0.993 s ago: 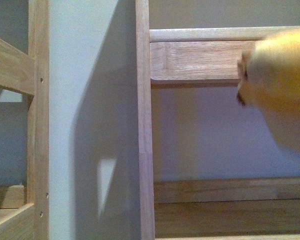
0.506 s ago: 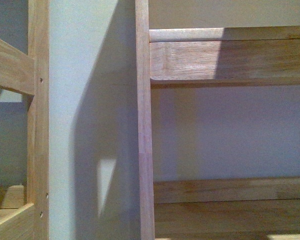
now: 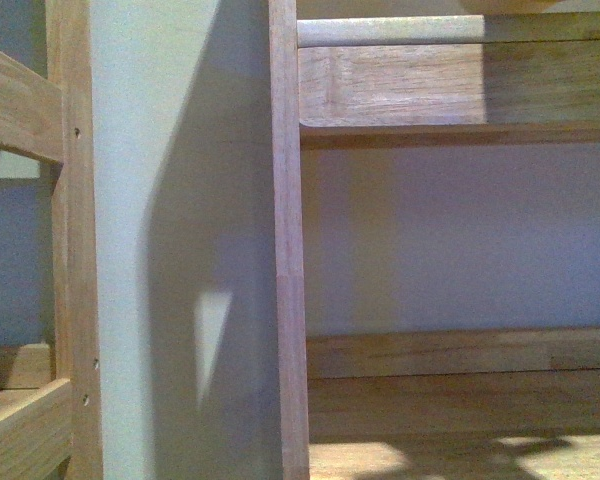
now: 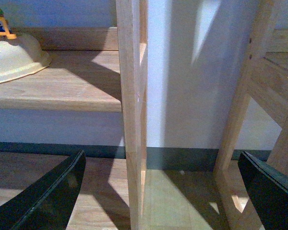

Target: Put away toys

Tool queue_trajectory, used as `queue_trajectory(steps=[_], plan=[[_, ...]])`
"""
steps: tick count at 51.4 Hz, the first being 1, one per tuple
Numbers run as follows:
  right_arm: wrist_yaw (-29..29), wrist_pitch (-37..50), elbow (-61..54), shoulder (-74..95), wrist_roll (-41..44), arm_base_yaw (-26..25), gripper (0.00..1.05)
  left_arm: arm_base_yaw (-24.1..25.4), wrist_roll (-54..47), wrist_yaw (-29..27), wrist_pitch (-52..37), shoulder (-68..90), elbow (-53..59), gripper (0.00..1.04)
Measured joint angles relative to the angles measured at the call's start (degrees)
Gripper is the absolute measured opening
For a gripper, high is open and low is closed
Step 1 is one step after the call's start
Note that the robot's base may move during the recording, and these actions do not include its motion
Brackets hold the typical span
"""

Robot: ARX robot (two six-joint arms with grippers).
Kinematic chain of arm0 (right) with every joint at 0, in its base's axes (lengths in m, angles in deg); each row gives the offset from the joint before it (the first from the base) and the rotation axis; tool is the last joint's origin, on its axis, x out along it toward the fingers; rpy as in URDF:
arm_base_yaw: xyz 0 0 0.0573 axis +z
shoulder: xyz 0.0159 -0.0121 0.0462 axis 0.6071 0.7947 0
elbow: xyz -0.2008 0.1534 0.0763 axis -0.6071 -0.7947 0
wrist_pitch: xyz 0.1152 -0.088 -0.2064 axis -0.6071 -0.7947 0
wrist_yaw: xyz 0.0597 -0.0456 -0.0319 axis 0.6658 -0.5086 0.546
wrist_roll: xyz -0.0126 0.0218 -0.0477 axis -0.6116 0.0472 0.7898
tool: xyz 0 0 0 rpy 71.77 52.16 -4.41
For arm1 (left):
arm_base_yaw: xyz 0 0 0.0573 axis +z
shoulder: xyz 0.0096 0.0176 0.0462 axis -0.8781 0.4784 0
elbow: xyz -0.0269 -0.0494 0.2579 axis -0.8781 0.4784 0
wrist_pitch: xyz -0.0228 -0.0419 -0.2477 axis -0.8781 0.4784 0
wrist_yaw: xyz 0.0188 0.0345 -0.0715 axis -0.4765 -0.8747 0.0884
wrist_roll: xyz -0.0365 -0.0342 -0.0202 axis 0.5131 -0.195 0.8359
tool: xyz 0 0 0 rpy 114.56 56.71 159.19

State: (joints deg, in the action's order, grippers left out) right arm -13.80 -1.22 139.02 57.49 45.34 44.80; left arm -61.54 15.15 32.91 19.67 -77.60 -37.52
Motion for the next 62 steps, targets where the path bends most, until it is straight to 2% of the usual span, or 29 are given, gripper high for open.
queue_trajectory(steps=[17,26,36,56,57,62], plan=[[-2.03,-6.80,18.84,15.21,-7.41,5.62,0.07,0.00,0.00,0.00,0.00,0.00,0.00,0.98],[-0.26,-11.85,25.75,21.86,-13.94,7.02,0.07,0.00,0.00,0.00,0.00,0.00,0.00,0.98],[1.66,-15.50,28.81,24.26,-20.55,7.98,0.07,0.00,0.00,0.00,0.00,0.00,0.00,0.98],[6.69,-14.53,27.87,24.48,-26.60,7.50,0.07,0.00,0.00,0.00,0.00,0.00,0.00,0.98],[6.80,-14.43,27.74,24.48,-26.51,7.39,0.08,0.00,0.00,0.00,0.00,0.00,0.00,0.98],[6.54,-13.33,26.58,24.24,-26.53,6.91,0.24,0.00,0.00,0.00,0.00,0.00,0.00,0.98]])
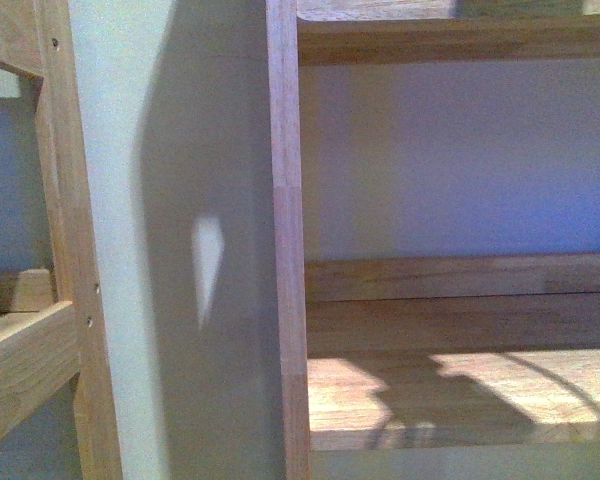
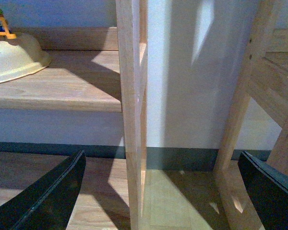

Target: Put away toys

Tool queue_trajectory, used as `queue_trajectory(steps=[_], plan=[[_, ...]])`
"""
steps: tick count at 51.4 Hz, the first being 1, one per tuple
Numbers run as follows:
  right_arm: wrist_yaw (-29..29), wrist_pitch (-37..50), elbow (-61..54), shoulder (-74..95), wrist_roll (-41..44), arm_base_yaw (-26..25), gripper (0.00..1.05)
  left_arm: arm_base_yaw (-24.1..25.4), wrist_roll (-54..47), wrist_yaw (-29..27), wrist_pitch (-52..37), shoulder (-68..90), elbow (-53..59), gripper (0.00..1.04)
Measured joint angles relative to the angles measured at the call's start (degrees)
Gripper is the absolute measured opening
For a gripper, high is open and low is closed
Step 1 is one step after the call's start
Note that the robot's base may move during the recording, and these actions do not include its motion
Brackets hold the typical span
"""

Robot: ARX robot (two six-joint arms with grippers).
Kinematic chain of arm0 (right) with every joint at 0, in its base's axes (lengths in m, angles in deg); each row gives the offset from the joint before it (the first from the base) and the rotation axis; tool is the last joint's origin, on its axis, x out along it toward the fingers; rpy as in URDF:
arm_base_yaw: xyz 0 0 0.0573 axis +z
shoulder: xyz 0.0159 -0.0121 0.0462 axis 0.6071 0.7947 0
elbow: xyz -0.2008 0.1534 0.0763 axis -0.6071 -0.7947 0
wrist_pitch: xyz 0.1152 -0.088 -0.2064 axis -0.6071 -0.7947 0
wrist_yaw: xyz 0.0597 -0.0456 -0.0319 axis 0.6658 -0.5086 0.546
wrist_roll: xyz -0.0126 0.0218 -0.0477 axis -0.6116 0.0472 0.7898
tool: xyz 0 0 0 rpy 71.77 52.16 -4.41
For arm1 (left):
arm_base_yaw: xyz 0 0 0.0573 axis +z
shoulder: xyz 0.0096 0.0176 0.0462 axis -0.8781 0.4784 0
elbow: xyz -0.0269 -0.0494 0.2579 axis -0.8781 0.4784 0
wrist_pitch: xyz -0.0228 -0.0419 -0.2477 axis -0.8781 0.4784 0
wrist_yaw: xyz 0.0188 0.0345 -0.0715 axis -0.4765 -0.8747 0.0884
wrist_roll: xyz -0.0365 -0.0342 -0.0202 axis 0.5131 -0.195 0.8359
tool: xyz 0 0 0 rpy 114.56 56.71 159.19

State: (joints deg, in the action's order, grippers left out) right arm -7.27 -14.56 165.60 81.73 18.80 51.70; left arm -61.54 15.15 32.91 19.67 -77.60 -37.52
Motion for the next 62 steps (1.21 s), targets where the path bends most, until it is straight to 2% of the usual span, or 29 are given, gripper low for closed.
queue_trajectory(steps=[30,34,53,62], plan=[[-10.93,9.57,-8.07,-5.20,6.73,-3.52,0.98,0.00,0.00,0.00,0.00,0.00,0.00,0.98],[-12.35,10.60,-9.29,-6.54,7.69,-4.31,0.98,0.00,0.00,0.00,0.00,0.00,0.00,0.98],[-12.46,15.58,-17.09,-16.35,7.80,-7.23,0.98,0.00,0.00,0.00,0.00,0.00,0.00,0.98],[-11.34,16.63,-27.30,-26.62,10.29,-8.20,0.98,0.00,0.00,0.00,0.00,0.00,0.00,0.98]])
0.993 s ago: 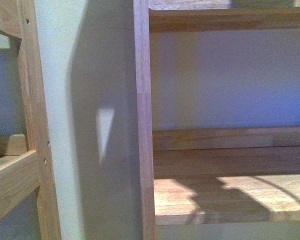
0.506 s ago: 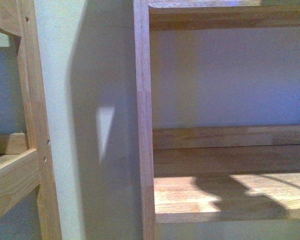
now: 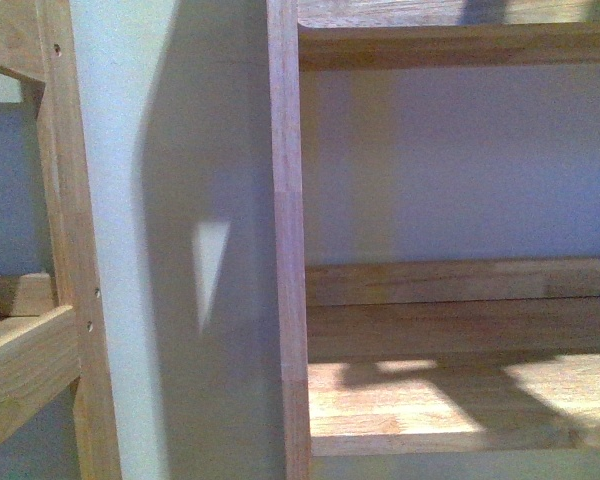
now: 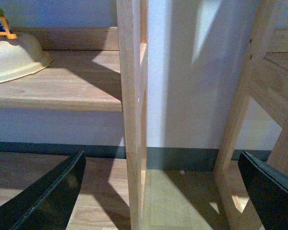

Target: Put away toys

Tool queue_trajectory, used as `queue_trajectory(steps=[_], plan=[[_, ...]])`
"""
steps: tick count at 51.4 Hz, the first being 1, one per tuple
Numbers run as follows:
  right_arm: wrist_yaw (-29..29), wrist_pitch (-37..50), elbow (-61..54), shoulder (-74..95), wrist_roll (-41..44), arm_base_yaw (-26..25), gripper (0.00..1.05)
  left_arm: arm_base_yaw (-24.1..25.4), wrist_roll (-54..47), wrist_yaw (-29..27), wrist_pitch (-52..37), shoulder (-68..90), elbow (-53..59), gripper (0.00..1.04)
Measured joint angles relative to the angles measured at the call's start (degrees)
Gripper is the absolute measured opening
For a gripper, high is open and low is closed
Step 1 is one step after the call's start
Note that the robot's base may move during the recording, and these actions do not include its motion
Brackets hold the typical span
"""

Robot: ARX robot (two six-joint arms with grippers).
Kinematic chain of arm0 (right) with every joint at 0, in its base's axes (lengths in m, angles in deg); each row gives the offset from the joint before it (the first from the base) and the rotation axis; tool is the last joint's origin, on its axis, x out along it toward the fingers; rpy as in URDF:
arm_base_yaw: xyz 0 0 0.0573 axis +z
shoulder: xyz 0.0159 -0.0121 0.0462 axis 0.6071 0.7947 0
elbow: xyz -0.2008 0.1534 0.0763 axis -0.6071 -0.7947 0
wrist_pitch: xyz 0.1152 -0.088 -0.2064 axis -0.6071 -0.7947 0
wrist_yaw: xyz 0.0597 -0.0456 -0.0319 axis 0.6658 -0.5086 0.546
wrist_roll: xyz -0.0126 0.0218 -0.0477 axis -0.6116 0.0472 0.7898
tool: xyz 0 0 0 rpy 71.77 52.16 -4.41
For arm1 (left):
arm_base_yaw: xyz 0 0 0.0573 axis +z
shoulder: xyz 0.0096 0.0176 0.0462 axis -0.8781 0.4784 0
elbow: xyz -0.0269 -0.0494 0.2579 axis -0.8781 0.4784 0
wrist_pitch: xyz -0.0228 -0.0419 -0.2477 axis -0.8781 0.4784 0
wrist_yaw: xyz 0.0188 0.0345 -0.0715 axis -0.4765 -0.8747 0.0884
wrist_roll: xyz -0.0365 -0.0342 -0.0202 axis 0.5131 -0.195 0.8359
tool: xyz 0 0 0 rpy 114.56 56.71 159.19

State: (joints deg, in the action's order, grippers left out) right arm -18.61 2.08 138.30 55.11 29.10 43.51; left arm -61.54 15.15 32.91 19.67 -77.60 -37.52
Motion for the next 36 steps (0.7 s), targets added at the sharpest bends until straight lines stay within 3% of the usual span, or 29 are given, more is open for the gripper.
queue_trajectory(steps=[7,21,30,36], plan=[[4.31,2.08,-12.28,-10.69,1.60,-2.71,0.98,0.00,0.00,0.00,0.00,0.00,0.00,0.98],[17.70,4.28,-44.17,-36.48,2.56,-16.94,0.98,0.00,0.00,0.00,0.00,0.00,0.00,0.98],[23.39,3.85,-59.43,-47.65,2.36,-23.82,0.98,0.00,0.00,0.00,0.00,0.00,0.00,0.98],[23.74,6.47,-69.40,-55.41,2.89,-24.74,0.98,0.00,0.00,0.00,0.00,0.00,0.00,0.98]])
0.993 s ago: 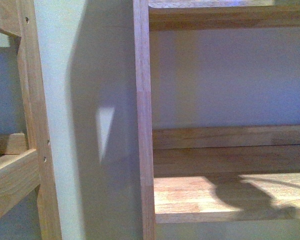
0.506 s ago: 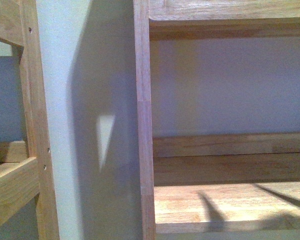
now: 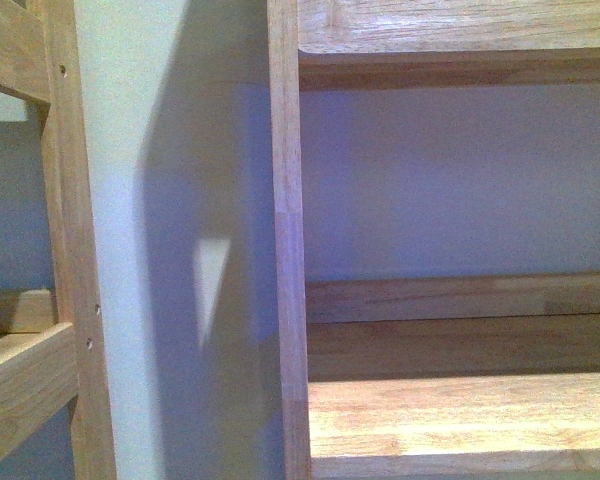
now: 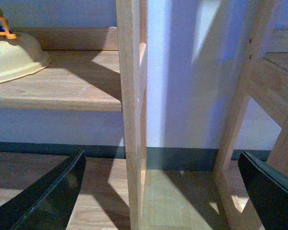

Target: Put away toys

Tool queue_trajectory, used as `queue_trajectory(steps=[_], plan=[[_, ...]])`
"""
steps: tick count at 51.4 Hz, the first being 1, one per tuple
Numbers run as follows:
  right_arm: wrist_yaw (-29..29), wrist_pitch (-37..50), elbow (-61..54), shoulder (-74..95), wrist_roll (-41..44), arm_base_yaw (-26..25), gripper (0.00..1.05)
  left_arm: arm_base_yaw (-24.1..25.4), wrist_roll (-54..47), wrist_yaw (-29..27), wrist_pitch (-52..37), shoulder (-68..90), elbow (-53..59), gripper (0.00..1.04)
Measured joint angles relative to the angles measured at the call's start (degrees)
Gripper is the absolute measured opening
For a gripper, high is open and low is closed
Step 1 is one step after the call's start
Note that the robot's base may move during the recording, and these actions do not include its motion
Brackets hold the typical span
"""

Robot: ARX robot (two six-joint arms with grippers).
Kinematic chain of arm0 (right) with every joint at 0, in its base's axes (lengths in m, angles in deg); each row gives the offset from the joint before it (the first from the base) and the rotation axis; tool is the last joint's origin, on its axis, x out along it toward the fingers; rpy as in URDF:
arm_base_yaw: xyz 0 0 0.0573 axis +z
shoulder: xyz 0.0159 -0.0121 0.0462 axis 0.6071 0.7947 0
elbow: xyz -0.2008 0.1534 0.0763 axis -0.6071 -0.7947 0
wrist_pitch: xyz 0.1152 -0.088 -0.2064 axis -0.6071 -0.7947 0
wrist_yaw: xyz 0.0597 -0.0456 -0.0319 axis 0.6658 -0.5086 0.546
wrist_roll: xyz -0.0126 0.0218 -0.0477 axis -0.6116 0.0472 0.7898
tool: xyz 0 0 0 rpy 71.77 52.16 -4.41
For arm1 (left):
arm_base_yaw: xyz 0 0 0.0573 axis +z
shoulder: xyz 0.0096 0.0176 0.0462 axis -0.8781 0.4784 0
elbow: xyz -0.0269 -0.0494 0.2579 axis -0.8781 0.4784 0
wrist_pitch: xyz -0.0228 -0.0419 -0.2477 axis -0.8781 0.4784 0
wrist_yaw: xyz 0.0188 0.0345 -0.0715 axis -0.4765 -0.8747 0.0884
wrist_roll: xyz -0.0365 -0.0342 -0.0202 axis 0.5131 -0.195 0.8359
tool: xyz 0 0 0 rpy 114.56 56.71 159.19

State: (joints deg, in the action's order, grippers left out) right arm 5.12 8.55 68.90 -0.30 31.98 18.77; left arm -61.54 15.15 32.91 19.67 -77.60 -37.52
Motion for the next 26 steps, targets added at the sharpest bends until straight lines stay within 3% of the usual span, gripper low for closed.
queue_trajectory(steps=[9,14,17,26], plan=[[-6.58,-1.75,-10.12,-6.36,4.52,5.64,0.96,0.00,0.00,0.00,0.00,0.00,0.00,0.98],[-22.34,-20.13,-8.04,-8.28,9.55,15.15,0.76,0.00,0.00,-0.02,0.00,0.00,0.00,0.98],[-23.58,-21.88,-8.46,-8.90,10.93,17.79,0.64,0.00,0.00,0.04,0.00,0.00,0.00,0.98],[-24.30,-21.66,-9.66,-10.49,11.74,18.29,0.40,0.00,0.00,-0.02,0.00,0.00,0.00,0.98]])
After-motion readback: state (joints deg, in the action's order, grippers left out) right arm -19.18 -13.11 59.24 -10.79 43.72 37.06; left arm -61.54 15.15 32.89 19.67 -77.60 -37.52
